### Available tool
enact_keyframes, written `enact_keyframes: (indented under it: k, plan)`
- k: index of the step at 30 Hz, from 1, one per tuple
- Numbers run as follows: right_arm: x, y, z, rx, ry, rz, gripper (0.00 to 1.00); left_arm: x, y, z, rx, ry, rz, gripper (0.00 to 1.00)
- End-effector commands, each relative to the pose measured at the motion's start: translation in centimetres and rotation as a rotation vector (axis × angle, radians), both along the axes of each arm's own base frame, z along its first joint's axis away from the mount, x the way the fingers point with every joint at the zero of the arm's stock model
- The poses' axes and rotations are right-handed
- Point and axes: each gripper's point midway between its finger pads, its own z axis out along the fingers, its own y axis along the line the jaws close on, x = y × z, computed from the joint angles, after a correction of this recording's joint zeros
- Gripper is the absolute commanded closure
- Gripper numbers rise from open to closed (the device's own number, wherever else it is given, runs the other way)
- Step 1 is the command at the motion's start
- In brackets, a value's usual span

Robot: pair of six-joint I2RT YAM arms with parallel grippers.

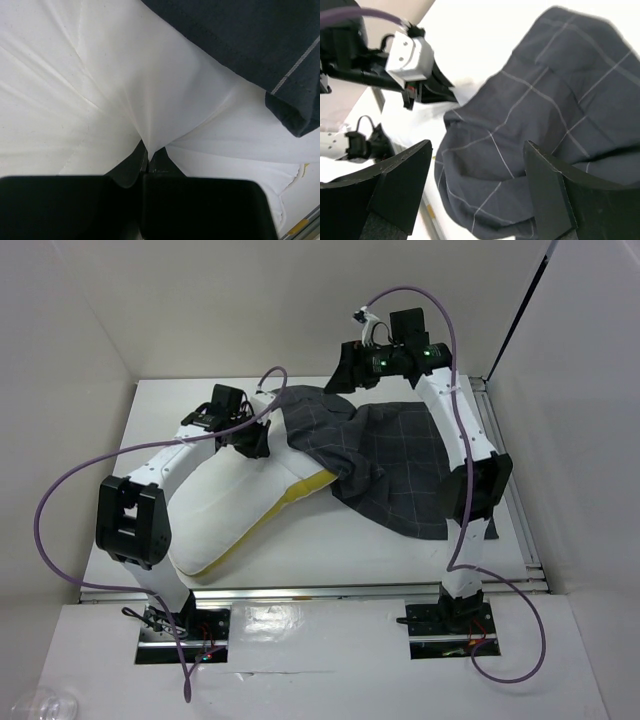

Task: Put the pillow into the pillowcase

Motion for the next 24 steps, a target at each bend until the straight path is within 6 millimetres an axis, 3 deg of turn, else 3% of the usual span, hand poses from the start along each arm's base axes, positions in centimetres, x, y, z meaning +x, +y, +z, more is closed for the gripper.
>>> enact_keyframes:
  k: [1, 4, 5, 6, 7, 9, 12, 13, 16, 20, 21, 24]
  plan:
    - [1.0, 0.7, 2.1, -0.008, -0.124, -0.036, 0.19, 2.1, -1.2, 3.9, -0.055, -0.145, -0.048, 1.0]
    - [3.7, 0.8, 0.9, -0.035, -0.135, -0.079, 0.21, 2.0, -1.1, 3.6, -0.013, -0.159, -0.071, 1.0]
    - [4.4, 0.8, 0.4, -0.044, -0.137, -0.093, 0.21, 1.9, -1.5, 4.5, -0.004, -0.199, -0.099, 1.0]
    - [5.4, 0.8, 0.8, -0.04, -0.162, -0.116, 0.21, 1.3, -1.6, 4.2, 0.012, -0.201, -0.114, 1.0]
    - [6.4, 0.8, -0.3, -0.052, -0.159, -0.131, 0.21, 1.1, -1.3, 4.2, 0.029, -0.212, -0.118, 1.0]
    - [7.3, 1.0, -0.7, -0.051, -0.176, -0.139, 0.21, 0.5, -1.5, 5.0, 0.045, -0.26, -0.156, 1.0]
    - [8.4, 2.2, -1.0, -0.058, -0.241, -0.136, 0.21, -0.9, -1.3, 3.9, 0.09, -0.27, -0.196, 1.0]
    - [9.1, 2.1, -2.5, -0.076, -0.221, -0.15, 0.21, -1.4, -1.6, 4.3, 0.091, -0.286, -0.212, 1.0]
    - [9.2, 4.3, -5.0, -0.141, -0.263, -0.109, 0.21, -1.8, -1.4, 4.0, 0.103, -0.289, -0.226, 1.0]
    - [7.9, 7.6, -7.1, -0.212, -0.321, -0.039, 0.21, -2.4, -1.6, 4.2, 0.102, -0.29, -0.235, 1.0]
    - [7.1, 9.3, -8.1, -0.23, -0.331, -0.007, 0.2, -2.4, -1.6, 4.2, 0.107, -0.294, -0.241, 1.0]
    - [6.4, 11.1, -9.6, -0.279, -0.37, 0.039, 0.21, -2.3, -1.5, 4.2, 0.114, -0.295, -0.235, 1.0]
